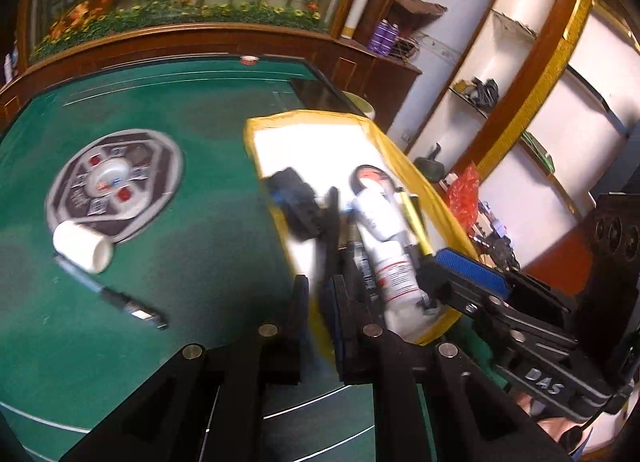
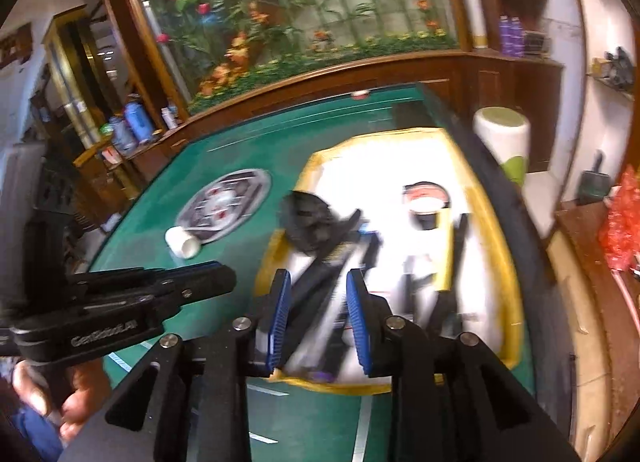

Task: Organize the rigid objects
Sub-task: 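Move both tools back toward the white bottle and clear pen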

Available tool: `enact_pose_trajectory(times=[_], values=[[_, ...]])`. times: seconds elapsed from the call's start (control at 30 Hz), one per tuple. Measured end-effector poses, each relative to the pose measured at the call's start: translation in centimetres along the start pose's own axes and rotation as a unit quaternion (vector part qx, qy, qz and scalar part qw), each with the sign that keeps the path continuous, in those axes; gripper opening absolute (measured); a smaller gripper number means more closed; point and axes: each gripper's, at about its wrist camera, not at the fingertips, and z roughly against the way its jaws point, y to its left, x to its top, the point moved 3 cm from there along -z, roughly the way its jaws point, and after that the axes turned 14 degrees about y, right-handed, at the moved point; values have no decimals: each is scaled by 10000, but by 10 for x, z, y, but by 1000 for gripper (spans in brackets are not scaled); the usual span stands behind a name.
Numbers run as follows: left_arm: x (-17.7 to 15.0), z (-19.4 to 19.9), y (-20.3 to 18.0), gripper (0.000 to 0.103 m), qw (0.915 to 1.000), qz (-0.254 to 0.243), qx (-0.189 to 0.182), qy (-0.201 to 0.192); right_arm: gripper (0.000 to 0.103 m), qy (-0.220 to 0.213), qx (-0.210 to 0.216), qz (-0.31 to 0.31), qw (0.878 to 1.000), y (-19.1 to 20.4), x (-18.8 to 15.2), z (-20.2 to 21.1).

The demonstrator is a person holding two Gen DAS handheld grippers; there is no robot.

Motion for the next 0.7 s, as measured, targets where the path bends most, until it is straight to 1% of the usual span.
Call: enact_pose_trajectory(times=[0.07, 0.13, 0.17, 0.2, 0.27, 0.3, 0.33, 0.37, 0.43, 0.53, 0.6, 0.63, 0.67, 0.7], values=[[-5, 8, 19, 10, 9999, 130, 43, -49, 29, 82, 196, 142, 9997, 15, 0, -4], [-12, 18, 44, 12, 9993, 306, 141, -146, 31, 207, 320, 317, 9988, 33, 0, -11], [-17, 24, 60, 19, 9987, 429, 205, -209, 32, 261, 373, 375, 9983, 40, -1, -15], [-21, 29, 75, 29, 9978, 550, 268, -263, 32, 348, 443, 463, 9973, 50, -1, -21], [-28, 36, 104, 34, 9948, 826, 458, -386, 32, 563, 616, 628, 9945, 69, -1, -36], [-31, 39, 126, 34, 9918, 1057, 569, -447, 32, 656, 689, 669, 9932, 78, -2, -43], [-33, 40, 137, 34, 9899, 1201, 605, -454, 32, 784, 779, 747, 9911, 90, -1, -53], [-36, 40, 157, 34, 9867, 1431, 643, -429, 32, 875, 835, 842, 9891, 100, 0, -62], [-40, 35, 179, 34, 9833, 1686, 594, -331, 32, 999, 842, 964, 9867, 116, 4, -79], [-44, 27, 204, 34, 9797, 1928, 463, -290, 32, 1196, 865, 1119, 9827, 138, 18, -110], [-47, 22, 215, 34, 9771, 2035, 532, -309, 32, 1311, 721, 1072, 9829, 145, 27, -134], [-48, 19, 220, 34, 9746, 2156, 557, -227, 32, 1386, 660, 1066, 9824, 147, 31, -147], [-50, 18, 225, 34, 9731, 2267, 383, -179, 32, 1437, 623, 1004, 9825, 146, 34, -156], [-51, 18, 227, 34, 9732, 2282, 227, -166, 32, 1545, 632, 889, 9820, 145, 36, -167]])
